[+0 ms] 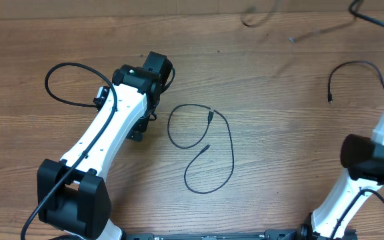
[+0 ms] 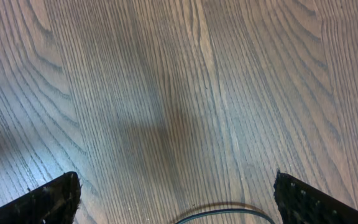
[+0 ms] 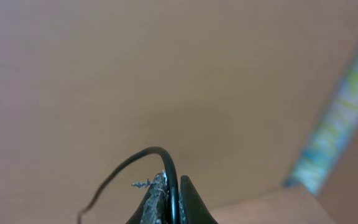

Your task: Untangle cables

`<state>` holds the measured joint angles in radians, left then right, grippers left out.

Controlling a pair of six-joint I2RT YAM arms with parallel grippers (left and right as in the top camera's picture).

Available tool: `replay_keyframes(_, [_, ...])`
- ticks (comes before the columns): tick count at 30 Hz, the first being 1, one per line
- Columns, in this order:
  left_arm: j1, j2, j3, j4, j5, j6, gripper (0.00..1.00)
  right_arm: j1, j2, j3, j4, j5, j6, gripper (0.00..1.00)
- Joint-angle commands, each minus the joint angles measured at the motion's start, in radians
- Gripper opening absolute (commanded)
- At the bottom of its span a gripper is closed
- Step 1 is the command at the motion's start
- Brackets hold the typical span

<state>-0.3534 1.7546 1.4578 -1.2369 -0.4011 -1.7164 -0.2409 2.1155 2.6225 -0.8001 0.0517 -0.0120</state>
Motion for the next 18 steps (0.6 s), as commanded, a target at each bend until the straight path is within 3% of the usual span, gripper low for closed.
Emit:
replay_keyframes(1, [0.0, 0.002, 0.011, -0.004, -0.024, 0.015, 1.0, -0.085, 0.048, -0.082, 0.028, 0.041, -0.023, 0.04])
replay_keyframes(4, [0.0, 0.002, 0.011, -0.004, -0.024, 0.015, 0.99, -0.165, 0.056, -0.179, 0.068, 0.041, -0.023, 0.05])
replay_keyframes(7, [0.0, 0.002, 0.011, -0.004, -0.024, 0.015, 1.0, -0.23, 0.056, -0.262, 0.102, 0.041, -0.022, 0.14])
replay_keyframes(12, [0.0, 0.002, 0.011, -0.003, -0.024, 0.015, 1.0, -0.314, 0.056, -0.349, 0.158, 0.04, -0.019, 0.16])
replay_keyframes(15, [0.0, 0.002, 0.011, -0.003, -0.024, 0.015, 1.0, -0.366, 0.056, -0.378, 0.175, 0.04, -0.018, 0.25])
replay_keyframes(17, [0.0, 0.002, 0.011, -0.004, -0.024, 0.015, 1.0, -0.403, 0.058, -0.379, 0.171, 0.029, -0.011, 0.37])
replay_keyframes(18, [0.0, 0.002, 0.011, -0.004, -0.024, 0.015, 1.0, -0.414, 0.058, -0.379, 0.17, 0.019, -0.011, 0.56])
